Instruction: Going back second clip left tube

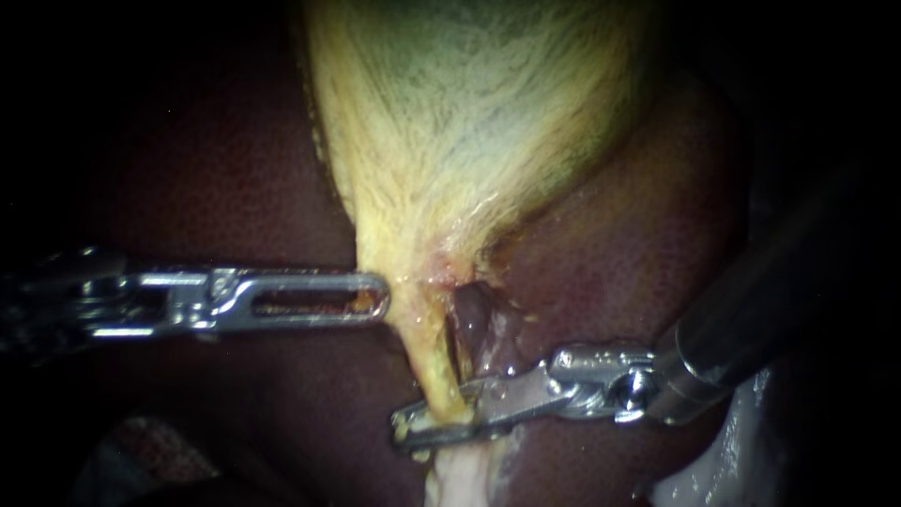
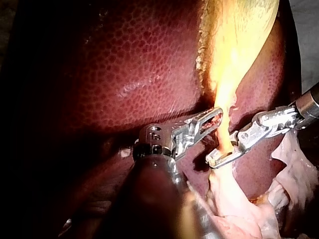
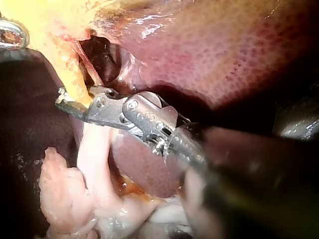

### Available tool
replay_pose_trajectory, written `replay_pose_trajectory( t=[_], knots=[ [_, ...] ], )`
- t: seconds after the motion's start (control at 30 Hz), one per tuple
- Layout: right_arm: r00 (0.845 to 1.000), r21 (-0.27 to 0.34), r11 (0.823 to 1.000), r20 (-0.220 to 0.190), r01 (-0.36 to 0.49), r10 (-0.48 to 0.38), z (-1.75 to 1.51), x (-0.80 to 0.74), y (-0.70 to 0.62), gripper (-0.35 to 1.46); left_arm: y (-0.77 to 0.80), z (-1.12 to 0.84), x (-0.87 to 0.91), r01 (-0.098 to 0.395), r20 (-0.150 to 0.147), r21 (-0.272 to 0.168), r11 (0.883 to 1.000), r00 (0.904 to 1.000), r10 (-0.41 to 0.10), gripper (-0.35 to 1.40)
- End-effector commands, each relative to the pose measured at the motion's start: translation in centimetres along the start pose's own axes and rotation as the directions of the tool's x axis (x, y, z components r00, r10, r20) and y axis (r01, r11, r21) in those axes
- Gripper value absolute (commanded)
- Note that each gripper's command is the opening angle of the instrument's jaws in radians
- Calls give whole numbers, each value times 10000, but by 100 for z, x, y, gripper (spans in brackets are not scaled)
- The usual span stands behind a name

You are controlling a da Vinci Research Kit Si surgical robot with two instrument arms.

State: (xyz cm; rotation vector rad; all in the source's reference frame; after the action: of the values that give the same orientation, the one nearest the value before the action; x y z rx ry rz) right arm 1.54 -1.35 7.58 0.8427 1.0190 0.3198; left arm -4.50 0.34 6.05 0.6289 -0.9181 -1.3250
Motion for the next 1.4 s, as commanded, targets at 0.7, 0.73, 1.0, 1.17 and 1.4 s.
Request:
replay_pose_trajectory(
  t=[0.7,0.73,1.0,1.17,1.4],
  knots=[
    [9564,-511,9568,-447,2863,-2885,19,17,4,60,0,-2,0,-4,-9,7,10000,10000,4,-35],
    [9498,-711,9492,-428,3065,-3099,18,18,4,60,1,-2,0,-4,-9,8,10000,10000,4,-35],
    [9027,-913,9002,-257,4257,-4295,-1,29,13,60,1,-3,0,-6,-14,12,10000,10000,6,-35],
    [8730,-943,8700,-155,4840,-4874,-12,30,19,60,1,-4,1,-7,-15,14,10000,10000,7,-35],
    [8664,-927,8634,-134,4960,-4991,-15,26,16,60,1,-4,1,-7,-16,15,10000,10000,7,-35]
  ],
)
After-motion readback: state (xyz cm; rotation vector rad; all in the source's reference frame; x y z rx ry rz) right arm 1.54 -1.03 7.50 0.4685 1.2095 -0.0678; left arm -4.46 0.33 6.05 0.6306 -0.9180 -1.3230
